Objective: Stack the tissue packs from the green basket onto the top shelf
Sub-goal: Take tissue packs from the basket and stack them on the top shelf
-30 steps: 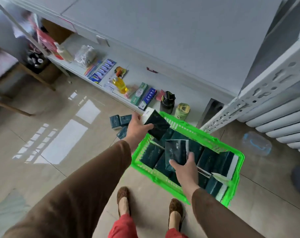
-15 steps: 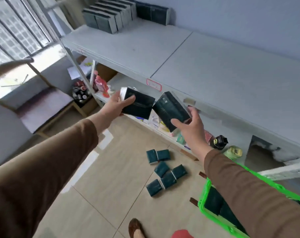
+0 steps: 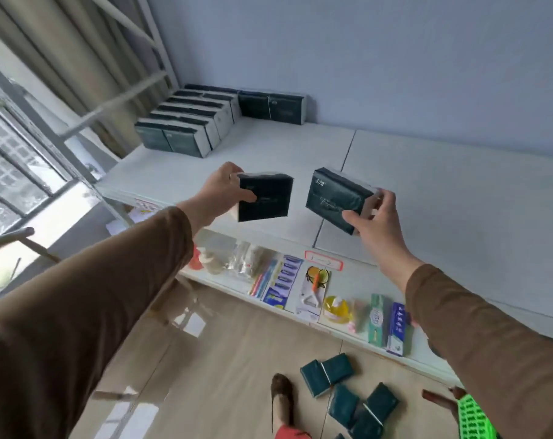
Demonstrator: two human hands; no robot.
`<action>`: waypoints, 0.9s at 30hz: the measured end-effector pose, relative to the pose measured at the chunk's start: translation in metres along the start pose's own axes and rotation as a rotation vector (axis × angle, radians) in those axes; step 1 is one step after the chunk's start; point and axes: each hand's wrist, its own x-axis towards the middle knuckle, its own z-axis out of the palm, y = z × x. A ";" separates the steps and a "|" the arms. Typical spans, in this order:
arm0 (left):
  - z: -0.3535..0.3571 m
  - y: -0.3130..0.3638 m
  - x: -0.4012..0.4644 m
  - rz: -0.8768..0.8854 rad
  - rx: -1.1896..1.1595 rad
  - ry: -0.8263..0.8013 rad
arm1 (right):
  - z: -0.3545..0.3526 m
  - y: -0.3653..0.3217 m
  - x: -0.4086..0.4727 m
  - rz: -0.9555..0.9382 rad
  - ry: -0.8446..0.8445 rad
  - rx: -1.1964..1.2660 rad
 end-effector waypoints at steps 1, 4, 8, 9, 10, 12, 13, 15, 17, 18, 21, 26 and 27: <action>-0.006 0.000 0.026 0.006 0.029 -0.003 | 0.013 -0.003 0.020 0.016 0.018 -0.006; -0.024 -0.001 0.096 0.066 0.158 -0.009 | 0.048 -0.014 0.074 0.036 0.045 -0.032; -0.049 0.000 0.177 0.126 0.317 0.040 | 0.086 -0.028 0.135 0.034 0.055 -0.041; -0.055 0.001 0.196 0.142 0.333 0.051 | 0.094 -0.030 0.150 0.027 0.063 -0.049; -0.060 0.001 0.215 0.159 0.330 0.054 | 0.102 -0.032 0.164 0.021 0.070 -0.060; -0.070 -0.001 0.254 0.190 0.309 0.040 | 0.119 -0.033 0.195 0.014 0.084 -0.076; -0.074 -0.002 0.273 0.200 0.310 0.030 | 0.128 -0.034 0.209 0.014 0.088 -0.081; -0.080 -0.005 0.311 0.233 0.356 0.013 | 0.146 -0.035 0.239 0.013 0.100 -0.075; -0.084 -0.007 0.349 0.287 0.444 -0.005 | 0.165 -0.035 0.269 0.017 0.130 -0.076; -0.085 -0.008 0.366 0.318 0.479 -0.018 | 0.175 -0.036 0.283 0.023 0.139 -0.083; -0.084 -0.014 0.412 0.420 0.551 -0.064 | 0.200 -0.035 0.324 0.035 0.138 -0.130; -0.081 -0.019 0.465 0.537 0.716 -0.086 | 0.225 -0.028 0.372 0.087 0.138 -0.210; -0.081 -0.020 0.472 0.557 0.759 -0.079 | 0.229 -0.027 0.378 0.098 0.144 -0.221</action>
